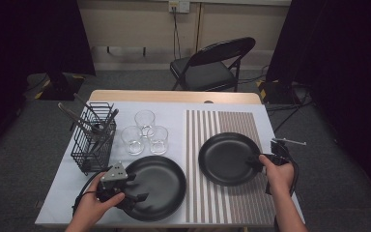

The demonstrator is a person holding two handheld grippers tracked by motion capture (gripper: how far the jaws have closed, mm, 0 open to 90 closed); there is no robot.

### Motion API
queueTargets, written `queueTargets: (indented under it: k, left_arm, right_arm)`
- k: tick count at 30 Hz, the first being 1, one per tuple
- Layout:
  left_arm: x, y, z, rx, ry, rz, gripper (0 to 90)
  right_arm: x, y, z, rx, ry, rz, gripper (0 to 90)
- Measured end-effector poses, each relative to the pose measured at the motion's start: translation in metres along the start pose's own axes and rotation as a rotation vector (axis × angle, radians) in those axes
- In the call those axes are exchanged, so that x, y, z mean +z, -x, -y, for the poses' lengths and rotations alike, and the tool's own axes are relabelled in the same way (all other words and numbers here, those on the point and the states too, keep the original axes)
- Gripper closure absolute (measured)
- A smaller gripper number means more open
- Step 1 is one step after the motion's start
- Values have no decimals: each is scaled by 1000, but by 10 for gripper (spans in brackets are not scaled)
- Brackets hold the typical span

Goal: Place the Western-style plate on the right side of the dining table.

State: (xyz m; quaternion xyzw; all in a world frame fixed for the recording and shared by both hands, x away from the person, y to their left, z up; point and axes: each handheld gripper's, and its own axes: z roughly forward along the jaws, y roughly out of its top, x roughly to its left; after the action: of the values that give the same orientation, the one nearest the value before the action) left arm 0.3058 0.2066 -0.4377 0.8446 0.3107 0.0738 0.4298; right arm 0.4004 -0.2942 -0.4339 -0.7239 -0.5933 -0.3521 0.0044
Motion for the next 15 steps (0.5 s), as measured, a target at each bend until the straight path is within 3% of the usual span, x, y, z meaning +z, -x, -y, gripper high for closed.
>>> queueTargets:
  k: [8, 15]
  left_arm:
    - [0, 0, 0, -2, -1, 1, 160]
    - [1, 1, 0, -1, -4, 0, 160]
  right_arm:
    - [1, 0, 1, -38, 5, 32, 634]
    - [2, 3, 3, -34, 8, 33, 634]
